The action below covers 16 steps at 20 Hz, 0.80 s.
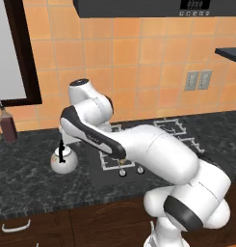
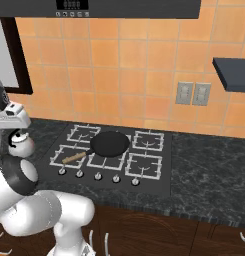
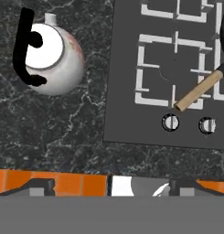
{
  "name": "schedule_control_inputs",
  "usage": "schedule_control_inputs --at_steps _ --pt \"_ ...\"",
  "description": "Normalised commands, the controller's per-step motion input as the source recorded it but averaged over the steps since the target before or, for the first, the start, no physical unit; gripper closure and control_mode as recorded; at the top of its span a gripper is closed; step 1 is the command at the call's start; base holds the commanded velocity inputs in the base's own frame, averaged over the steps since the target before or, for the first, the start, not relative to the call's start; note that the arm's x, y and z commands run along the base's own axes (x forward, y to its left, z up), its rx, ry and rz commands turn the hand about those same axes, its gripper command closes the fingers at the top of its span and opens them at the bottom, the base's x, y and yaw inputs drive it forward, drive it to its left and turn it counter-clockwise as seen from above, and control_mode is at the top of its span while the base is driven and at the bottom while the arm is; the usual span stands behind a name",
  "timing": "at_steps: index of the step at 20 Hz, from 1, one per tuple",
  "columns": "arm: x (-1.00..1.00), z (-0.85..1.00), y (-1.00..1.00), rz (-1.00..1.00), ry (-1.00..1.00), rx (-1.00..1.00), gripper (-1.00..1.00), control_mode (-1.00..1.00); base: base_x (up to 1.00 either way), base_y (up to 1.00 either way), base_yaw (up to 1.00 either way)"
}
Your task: Pick the kettle from the counter and place it on a stove burner. Then turn the burner on.
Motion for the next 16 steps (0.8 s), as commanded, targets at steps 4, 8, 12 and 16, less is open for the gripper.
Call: schedule_control_inputs --at_steps 4,8,12,16 --pt "0.37 -0.17 1.00 0.00 0.01 0.00 -1.00 -1.00 0.00 0.00 0.00" --pt "0.53 -0.07 0.68 -0.03 0.00 0.00 -1.00 -1.00 0.00 0.00 0.00" --pt "0.42 -0.32 0.30 -0.04 0.00 -0.04 -1.00 -1.00 0.00 0.00 0.00" --pt "0.30 -0.39 0.06 -0.02 0.00 -0.04 -1.00 -1.00 0.00 0.00 0.00"
